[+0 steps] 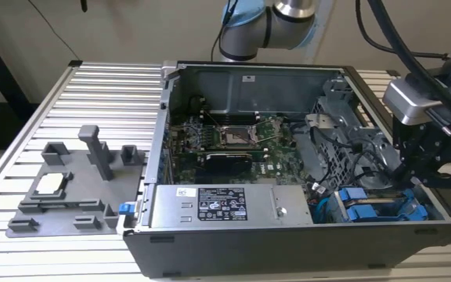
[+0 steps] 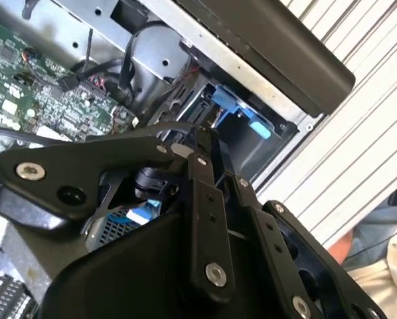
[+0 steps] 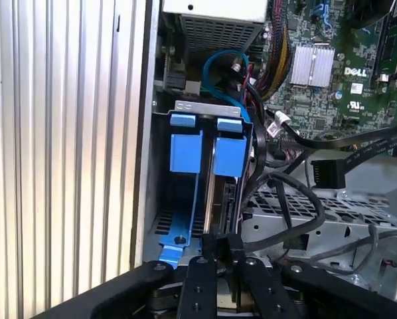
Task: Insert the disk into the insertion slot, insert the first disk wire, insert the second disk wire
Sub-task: 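Insert the first disk wire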
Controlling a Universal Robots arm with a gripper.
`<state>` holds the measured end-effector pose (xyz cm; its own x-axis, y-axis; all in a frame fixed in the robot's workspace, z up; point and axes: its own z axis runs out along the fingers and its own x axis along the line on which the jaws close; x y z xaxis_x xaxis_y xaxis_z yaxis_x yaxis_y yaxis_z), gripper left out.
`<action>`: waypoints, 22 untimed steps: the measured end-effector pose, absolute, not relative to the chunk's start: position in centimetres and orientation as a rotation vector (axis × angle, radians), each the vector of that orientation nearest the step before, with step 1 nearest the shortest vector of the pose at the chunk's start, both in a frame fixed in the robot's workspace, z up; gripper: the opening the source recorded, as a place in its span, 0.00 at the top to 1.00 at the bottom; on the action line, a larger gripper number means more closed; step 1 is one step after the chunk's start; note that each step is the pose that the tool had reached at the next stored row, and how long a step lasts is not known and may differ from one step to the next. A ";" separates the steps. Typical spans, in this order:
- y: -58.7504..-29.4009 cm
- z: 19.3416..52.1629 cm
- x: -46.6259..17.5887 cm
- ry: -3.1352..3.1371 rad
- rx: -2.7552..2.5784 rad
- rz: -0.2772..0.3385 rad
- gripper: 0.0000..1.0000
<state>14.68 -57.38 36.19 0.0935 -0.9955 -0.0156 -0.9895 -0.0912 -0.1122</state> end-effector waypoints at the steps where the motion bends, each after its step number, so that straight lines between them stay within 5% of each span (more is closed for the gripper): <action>1: -57.4 36.2 14.7 2.047 -2.240 -0.086 0.81; 9: -57.5 36.1 14.6 1.984 -2.145 0.020 0.81; 22: -59.2 34.9 13.8 1.972 -2.121 0.011 0.81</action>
